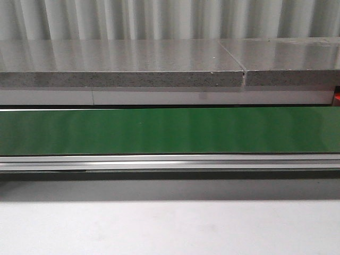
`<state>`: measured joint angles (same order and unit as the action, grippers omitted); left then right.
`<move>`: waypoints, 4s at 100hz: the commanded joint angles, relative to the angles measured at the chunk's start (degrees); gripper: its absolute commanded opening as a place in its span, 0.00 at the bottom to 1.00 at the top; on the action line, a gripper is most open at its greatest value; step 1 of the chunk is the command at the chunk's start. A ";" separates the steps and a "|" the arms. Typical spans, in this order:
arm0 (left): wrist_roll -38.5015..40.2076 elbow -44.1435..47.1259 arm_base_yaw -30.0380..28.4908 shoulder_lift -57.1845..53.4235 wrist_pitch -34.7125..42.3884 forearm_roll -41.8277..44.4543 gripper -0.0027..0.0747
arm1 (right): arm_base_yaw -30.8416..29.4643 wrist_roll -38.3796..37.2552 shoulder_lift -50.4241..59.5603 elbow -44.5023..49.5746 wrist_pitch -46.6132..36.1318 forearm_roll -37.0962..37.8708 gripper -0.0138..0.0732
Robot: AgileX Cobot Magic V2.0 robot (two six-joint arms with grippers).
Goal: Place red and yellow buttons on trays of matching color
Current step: 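Move the right gripper back above the belt end, then move the left gripper down over the next red button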
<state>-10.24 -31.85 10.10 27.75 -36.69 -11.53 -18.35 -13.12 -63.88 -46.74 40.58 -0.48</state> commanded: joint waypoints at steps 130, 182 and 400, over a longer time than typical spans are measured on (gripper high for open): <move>-0.08 -1.56 0.54 0.25 3.58 -1.81 0.01 | 25.92 13.12 35.26 16.74 -13.40 1.36 0.08; 1.04 -5.79 0.20 6.05 5.65 -1.59 0.01 | 25.92 13.12 40.91 18.35 -10.23 0.48 0.08; 9.67 -50.17 -40.57 78.87 -22.48 0.62 0.72 | 25.92 13.12 40.91 18.35 -10.23 0.48 0.08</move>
<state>-1.18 -80.12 -30.28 108.83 -60.67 -10.17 7.55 -0.56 -22.73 -26.89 34.39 0.00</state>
